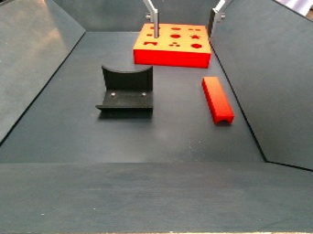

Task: Pick up the arch object. Move up. Place the arch object on the fixture. Regrasp the arch object. Rotate the arch object. Move to above the board. Insert the arch object.
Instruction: Pick up the arch object.

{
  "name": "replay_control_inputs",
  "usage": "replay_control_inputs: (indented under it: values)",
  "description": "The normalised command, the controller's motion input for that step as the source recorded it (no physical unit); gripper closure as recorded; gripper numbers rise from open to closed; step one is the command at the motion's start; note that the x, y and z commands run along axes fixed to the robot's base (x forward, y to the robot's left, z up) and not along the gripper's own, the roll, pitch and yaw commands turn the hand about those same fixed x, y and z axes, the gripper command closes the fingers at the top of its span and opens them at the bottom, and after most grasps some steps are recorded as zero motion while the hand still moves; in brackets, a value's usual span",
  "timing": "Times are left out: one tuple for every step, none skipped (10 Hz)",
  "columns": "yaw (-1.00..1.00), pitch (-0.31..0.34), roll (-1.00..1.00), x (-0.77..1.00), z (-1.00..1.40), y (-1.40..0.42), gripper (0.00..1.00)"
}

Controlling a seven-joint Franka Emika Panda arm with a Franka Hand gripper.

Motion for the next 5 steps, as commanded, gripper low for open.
replay_control_inputs:
  values:
    - [0.04,-0.123,0.07,-0.15,-0.47,-0.33,0.00]
    - [0.24,-0.261,0.00,-0.63,-0.67,-0.42,0.00]
    - [0.00,-0.026,0.00,-1.00,-1.00,-0.14,0.00]
    - [0.00,0.000,0.00,-1.00,-1.00,-0.02,0.00]
    - [0.03,-0.014,0.00,-1.00,-1.00,0.00,0.00]
